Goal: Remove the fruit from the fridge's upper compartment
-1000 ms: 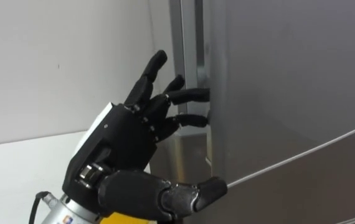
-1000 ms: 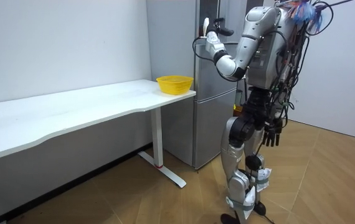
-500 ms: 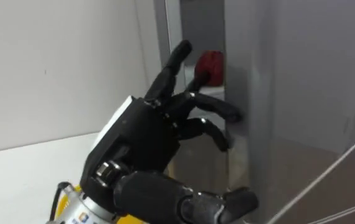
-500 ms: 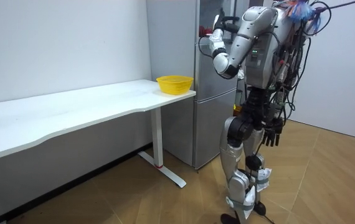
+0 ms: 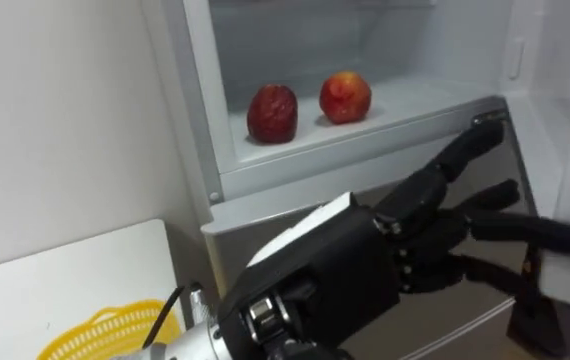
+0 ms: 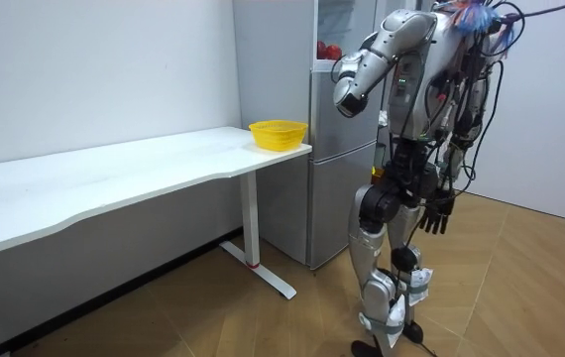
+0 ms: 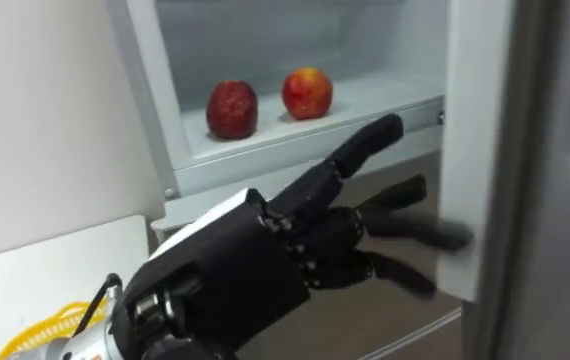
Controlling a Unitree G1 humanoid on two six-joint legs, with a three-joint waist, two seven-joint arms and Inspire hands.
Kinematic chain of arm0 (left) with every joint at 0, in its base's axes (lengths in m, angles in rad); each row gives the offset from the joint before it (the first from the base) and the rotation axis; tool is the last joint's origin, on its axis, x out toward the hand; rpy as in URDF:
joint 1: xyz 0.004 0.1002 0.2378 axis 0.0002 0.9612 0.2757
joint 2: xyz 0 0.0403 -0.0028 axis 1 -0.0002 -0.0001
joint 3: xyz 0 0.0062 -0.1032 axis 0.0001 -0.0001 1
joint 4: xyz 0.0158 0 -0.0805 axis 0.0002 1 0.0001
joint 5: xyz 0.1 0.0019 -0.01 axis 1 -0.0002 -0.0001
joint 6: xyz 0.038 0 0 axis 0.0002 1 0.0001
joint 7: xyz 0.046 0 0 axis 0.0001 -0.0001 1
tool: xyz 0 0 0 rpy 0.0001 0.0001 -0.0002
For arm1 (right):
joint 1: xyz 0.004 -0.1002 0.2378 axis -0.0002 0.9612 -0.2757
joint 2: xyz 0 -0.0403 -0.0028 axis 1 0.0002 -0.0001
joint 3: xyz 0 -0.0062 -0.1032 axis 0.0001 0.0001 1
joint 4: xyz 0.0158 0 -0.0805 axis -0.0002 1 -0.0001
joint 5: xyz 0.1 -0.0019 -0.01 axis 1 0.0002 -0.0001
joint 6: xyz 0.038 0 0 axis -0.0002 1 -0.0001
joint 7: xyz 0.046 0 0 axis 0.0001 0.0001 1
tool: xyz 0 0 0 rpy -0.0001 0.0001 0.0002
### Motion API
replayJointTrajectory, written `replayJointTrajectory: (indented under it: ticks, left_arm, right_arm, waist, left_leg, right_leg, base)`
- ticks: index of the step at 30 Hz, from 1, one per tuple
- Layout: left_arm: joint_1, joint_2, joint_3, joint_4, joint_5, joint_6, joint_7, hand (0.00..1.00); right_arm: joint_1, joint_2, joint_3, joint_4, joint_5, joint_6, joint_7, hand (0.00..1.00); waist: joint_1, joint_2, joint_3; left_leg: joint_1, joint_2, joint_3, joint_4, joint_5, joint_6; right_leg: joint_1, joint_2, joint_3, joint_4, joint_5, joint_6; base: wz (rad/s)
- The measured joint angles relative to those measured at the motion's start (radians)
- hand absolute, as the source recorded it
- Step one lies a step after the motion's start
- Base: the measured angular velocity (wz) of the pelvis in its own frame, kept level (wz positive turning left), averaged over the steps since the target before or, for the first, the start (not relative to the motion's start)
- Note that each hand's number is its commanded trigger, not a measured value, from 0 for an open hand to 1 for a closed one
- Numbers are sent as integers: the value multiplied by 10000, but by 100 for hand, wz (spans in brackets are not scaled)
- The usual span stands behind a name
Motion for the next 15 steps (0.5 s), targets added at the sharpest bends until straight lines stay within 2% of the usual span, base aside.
replayJointTrajectory:
  ticks: [6,10,15]
  left_arm:
    - [-2,-3,1,86,-3,0,-163,0]
    - [-2,13,-102,137,-1,-1,-155,0]
    - [-19,20,-142,136,0,0,-165,0]
  right_arm:
    - [76,5,-8,-1,383,-6,-53,0]
    - [74,9,-30,0,553,-8,-273,0]
    - [87,9,-23,-56,672,-6,-293,0]
  waist:
    - [-70,-32,21]
    - [-172,-126,82]
    - [-100,-130,79]
  left_leg:
    - [66,10,245,-18,0,-1]
    - [-22,8,250,-52,-1,0]
    - [-100,3,266,-67,-1,0]
  right_leg:
    - [-134,0,179,164,-3,11]
    - [-203,4,171,150,24,48]
    - [-325,15,171,173,70,52]
  base:
    - [-12]
    - [4]
    - [-2]
